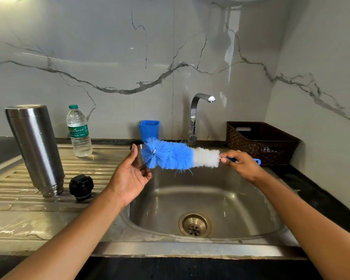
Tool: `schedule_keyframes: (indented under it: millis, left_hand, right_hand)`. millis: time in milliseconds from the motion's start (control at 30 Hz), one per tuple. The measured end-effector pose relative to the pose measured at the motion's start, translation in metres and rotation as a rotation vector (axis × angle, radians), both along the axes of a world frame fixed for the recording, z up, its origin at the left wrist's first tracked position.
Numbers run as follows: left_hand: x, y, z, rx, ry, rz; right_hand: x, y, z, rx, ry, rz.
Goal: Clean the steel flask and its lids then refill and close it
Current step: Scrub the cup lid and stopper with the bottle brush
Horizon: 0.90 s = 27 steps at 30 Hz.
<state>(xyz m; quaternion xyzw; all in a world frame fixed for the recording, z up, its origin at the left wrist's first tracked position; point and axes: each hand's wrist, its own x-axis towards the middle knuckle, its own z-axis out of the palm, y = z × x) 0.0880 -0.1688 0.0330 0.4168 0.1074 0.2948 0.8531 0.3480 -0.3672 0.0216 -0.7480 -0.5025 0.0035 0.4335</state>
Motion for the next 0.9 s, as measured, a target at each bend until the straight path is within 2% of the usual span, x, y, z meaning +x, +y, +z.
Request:
schedule_keyframes:
  millis: [167, 333, 600, 700, 900]
  left_hand:
    - [-0.001, -0.004, 0.003, -0.031, -0.005, -0.009]
    - [-0.002, -0.008, 0.004, -0.032, -0.021, -0.024]
    - [0.0, -0.008, -0.001, 0.059, 0.12, 0.04]
    - [0.0, -0.003, 0.0, 0.041, 0.077, 0.038]
    - [0.0, 0.0, 0.0, 0.0, 0.03, 0.02]
  right_hand:
    - [0.018, -0.018, -0.004, 0.002, 0.053, -0.077]
    - [0.004, 0.0, -0.002, -0.032, -0.027, -0.027]
    - [0.011, -0.006, -0.006, -0.046, 0.021, -0.037]
    - [0.002, 0.006, -0.003, -0.019, 0.0, 0.005]
    - [0.02, -0.014, -0.007, -0.002, 0.129, -0.055]
